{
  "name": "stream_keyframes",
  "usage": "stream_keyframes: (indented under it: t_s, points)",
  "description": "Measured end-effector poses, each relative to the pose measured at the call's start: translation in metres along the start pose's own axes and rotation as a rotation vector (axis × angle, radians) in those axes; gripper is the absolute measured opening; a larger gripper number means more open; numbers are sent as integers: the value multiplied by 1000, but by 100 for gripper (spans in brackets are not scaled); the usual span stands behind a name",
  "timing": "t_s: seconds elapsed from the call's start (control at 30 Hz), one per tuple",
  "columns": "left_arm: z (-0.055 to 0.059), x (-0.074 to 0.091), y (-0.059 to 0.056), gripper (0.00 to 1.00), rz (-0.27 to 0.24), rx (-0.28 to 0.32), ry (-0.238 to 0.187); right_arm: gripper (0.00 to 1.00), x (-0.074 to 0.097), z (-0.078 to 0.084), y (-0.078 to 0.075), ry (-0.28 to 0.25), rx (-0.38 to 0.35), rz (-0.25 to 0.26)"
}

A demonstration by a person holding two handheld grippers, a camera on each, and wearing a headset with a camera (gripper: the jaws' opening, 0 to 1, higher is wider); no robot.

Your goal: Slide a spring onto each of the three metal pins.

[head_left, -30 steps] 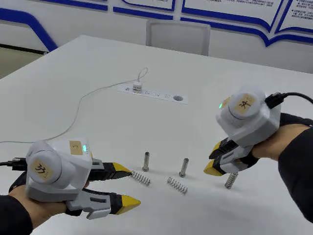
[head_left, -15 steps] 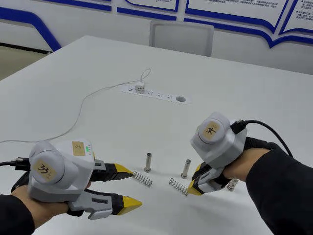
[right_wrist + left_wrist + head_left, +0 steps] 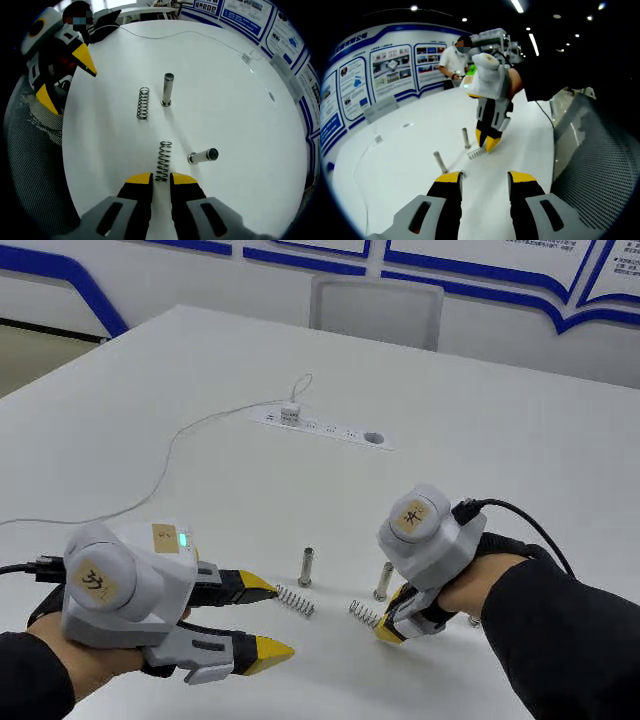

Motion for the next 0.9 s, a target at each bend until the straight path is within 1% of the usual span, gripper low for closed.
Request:
stream_keyframes:
  t_s: [0.17, 0.2, 0.33, 0.53, 0.57, 0.7, 0.9]
  points:
    - [0, 1, 0, 37, -2, 0, -2, 14, -5, 2, 0, 14, -3, -6]
    - [0, 1, 0, 37, -3, 0, -2, 14, -4, 2, 0, 13, -8, -16]
    - [0, 0, -1, 37, 0, -4, 2, 12, -4, 2, 0, 11, -23, -21]
    - [-1, 1, -1, 37, 0, -8, 4, 12, -3, 3, 1, 14, -39, -18]
    - [-1, 1, -1, 37, 0, -9, 5, 12, -2, 4, 3, 21, -34, -19]
    - [-1, 0, -1, 37, 4, -15, 10, 11, 4, 4, 7, 20, -21, -29]
    - [-3, -4, -3, 38, 26, -32, 29, 11, 21, 0, 15, -1, 7, -34]
Point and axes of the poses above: the centre of the closed fingertips' face, and the gripper's own axes: x roughly backward along the fingers, y roughly to its left, z roughly out of its underside, the point moved 10 cm from there along x, roughly backward along the fingers
